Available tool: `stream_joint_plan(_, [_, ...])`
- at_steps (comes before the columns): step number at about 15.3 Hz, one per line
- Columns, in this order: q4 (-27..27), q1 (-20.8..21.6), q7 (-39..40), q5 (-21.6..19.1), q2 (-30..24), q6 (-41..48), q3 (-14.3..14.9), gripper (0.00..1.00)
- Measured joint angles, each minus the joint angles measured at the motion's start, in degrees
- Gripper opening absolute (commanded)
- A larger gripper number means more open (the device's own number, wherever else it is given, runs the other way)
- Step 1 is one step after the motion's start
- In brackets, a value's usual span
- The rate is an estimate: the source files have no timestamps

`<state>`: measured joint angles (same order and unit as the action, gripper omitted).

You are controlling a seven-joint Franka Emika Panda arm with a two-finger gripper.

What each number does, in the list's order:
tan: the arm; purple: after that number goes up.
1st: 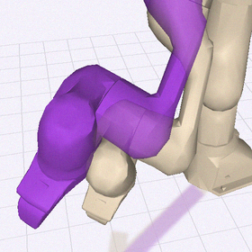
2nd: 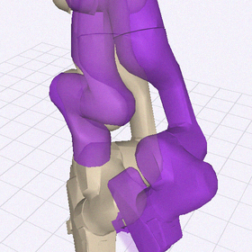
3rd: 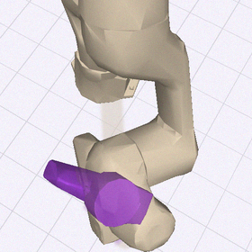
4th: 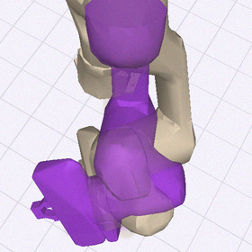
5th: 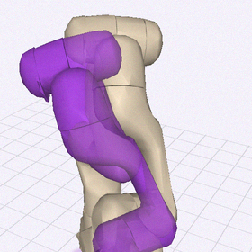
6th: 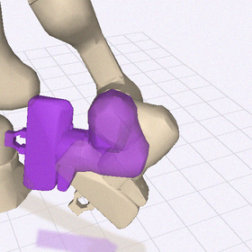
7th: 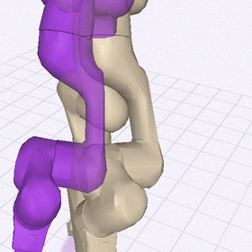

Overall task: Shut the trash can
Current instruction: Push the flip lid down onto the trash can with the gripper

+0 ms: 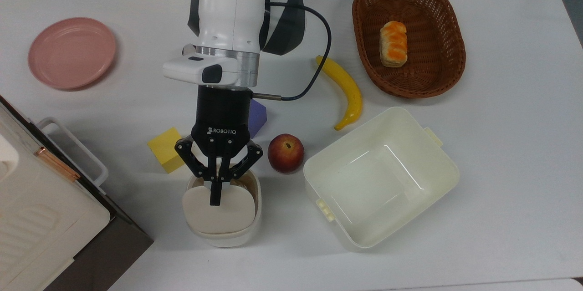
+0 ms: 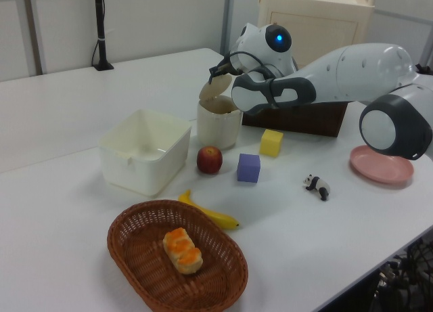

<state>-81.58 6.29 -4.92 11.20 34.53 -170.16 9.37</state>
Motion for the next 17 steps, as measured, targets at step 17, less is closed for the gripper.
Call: stream_joint_plan(17, [-10.6,0.4,0.0,0.0,-3.2,0.0,0.1,0.01])
